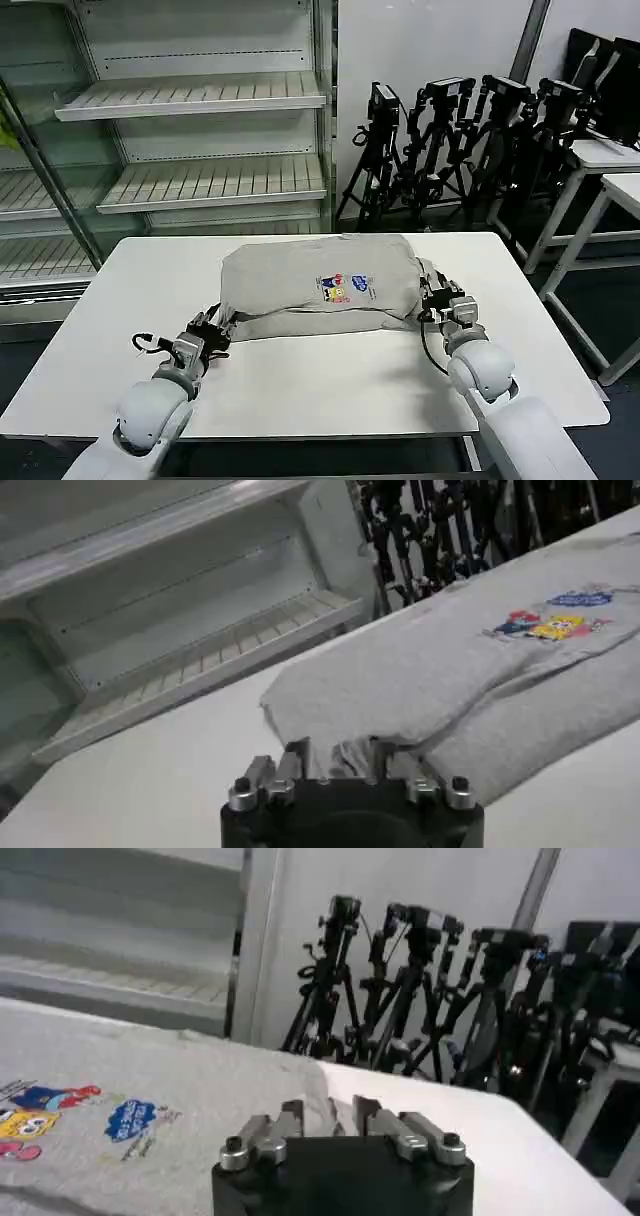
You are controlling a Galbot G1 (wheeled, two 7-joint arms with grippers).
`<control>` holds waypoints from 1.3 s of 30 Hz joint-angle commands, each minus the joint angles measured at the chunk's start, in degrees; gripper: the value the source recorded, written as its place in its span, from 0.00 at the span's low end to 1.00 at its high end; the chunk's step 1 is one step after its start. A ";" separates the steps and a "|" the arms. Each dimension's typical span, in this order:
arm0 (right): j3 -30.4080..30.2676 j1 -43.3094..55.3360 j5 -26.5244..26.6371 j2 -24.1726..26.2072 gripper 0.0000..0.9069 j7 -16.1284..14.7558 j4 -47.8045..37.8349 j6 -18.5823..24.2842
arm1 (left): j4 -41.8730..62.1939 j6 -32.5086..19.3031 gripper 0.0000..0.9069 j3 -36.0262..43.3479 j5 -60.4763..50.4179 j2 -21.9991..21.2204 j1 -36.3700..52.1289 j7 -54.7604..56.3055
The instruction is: Fold and organize the clothes.
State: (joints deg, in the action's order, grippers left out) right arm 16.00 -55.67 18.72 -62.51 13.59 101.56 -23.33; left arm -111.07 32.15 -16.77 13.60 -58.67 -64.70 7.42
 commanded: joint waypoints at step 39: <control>3.35 -10.98 7.25 -1.71 0.00 -0.52 4.97 -4.24 | 1.71 0.86 0.03 -3.45 11.24 -4.60 -3.97 1.46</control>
State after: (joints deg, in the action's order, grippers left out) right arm 19.60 -66.44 25.55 -63.90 13.00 106.40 -27.30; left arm -108.48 32.70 -20.00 23.60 -63.26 -68.00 8.98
